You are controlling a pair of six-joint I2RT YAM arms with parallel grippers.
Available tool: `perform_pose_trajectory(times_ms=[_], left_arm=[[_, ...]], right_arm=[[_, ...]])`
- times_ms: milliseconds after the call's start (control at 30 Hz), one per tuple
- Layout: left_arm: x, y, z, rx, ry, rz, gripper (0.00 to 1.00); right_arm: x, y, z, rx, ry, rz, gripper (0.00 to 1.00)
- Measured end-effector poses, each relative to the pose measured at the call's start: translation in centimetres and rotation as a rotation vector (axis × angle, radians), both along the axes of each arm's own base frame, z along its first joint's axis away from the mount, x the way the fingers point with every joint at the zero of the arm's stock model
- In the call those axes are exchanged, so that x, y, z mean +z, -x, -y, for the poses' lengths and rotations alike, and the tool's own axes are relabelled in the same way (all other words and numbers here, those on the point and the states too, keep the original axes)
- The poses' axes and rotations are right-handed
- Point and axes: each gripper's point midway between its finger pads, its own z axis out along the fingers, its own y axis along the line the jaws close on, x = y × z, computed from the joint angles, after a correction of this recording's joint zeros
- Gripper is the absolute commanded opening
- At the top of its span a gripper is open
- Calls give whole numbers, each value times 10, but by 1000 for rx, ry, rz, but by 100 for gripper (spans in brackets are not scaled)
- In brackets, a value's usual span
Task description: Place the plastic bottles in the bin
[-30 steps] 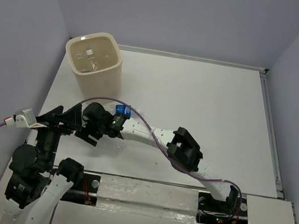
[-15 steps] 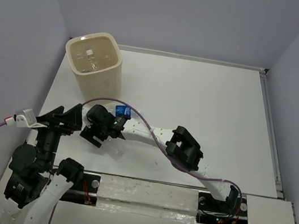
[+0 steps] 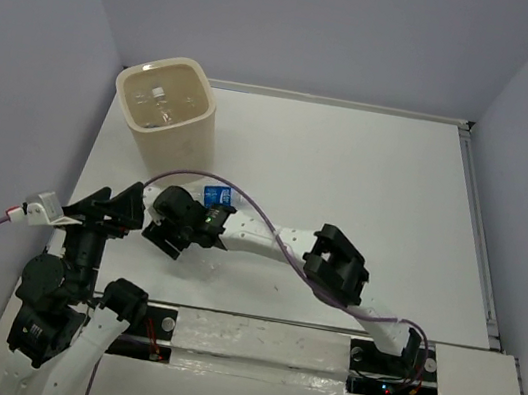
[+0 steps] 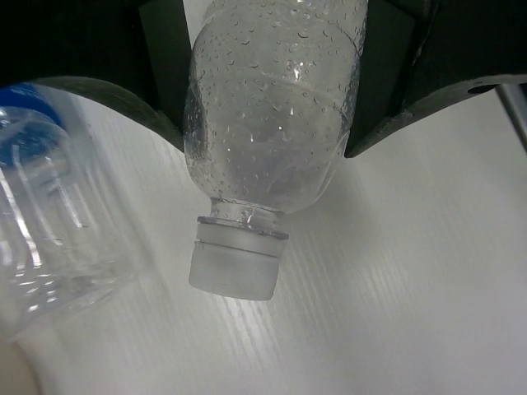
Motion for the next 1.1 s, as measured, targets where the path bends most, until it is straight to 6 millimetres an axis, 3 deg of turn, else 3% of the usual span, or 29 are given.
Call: perform_pose_trajectory(times_ms=[133,367,467,600,767,900,1000,1100], left_arm=[[-4,-1,-6,34,14,-15,99],[-13,3,-30,164,85,-62,99],[-12,6,-39,213,116,-65,99],[-14,7,-44,244,132,-68,99],[-14,7,-45,250,134,-65,99],[-14,6,-44,243,132,-66,99],[-14,6,-43,241,130,-66,99],[-14,6,-43,241,130,-67,99]], right_arm=[[54,-6,8,-47,-89,66,48],[243,-36,22,-161,-501,254,46],[294,-58,31,-212,-616,324,46],[336,-97,30,-264,-728,413,45],[371,-138,24,-301,-901,541,41],[398,-156,18,-300,-1047,670,41],[429,-167,12,-291,-1200,788,41],[440,-174,10,-281,-1297,855,40]])
